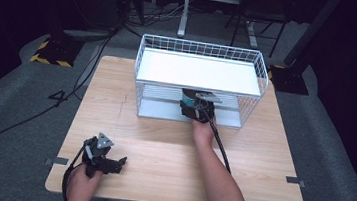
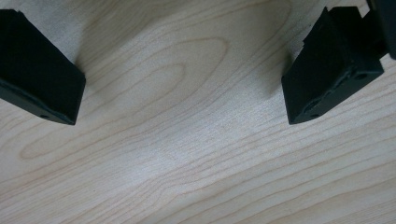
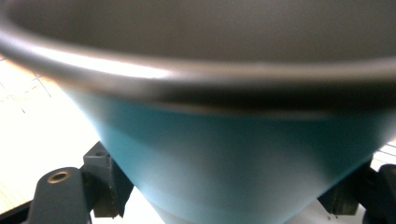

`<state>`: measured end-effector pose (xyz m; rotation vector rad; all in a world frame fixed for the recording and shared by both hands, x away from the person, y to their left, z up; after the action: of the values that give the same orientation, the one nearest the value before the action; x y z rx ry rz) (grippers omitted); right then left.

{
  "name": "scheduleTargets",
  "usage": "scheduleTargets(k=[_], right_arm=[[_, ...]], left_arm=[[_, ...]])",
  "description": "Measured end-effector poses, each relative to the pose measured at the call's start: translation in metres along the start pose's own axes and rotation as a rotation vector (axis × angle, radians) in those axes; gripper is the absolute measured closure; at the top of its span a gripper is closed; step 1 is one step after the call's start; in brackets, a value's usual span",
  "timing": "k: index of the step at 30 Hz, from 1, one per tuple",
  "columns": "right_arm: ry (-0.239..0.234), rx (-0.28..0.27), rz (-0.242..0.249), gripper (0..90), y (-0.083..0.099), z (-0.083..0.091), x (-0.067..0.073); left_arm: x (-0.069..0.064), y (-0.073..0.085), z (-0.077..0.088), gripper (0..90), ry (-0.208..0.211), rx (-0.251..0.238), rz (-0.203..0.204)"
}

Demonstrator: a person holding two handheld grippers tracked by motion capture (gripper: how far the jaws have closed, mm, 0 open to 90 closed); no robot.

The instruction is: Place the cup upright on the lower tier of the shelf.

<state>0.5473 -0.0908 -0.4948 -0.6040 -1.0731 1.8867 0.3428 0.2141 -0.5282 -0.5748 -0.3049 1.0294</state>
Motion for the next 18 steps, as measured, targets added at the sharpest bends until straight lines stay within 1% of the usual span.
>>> scheduleTargets(k=[3,6,18], right_arm=[[0.007,0.011,0.003,21.7,0.0010,-0.0024,-0.0005],[0.003,0.006,-0.009,21.7,0.0013,-0.0031,-0.0016],[-0.011,0.021,-0.004,21.3,0.0008,-0.0030,-0.0028]], left_arm=[[0.0000,0.0000,0.0000,0.1,0.000,0.000,0.000],[0.0000,0.0000,0.0000,0.1,0.000,0.000,0.000],[0.0000,0.0000,0.0000,0.1,0.000,0.000,0.000]])
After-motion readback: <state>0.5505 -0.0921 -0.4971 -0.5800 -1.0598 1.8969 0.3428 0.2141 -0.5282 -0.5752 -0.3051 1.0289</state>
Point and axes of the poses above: each handheld gripper's, and its own axes: z roughly backward along the jaws, y roughly out of its underside, x roughly to its left, the point moved 3 cm from there along -z, roughly forward along the jaws, and after that the axes turned 6 degrees about x, right-handed, at the moved point
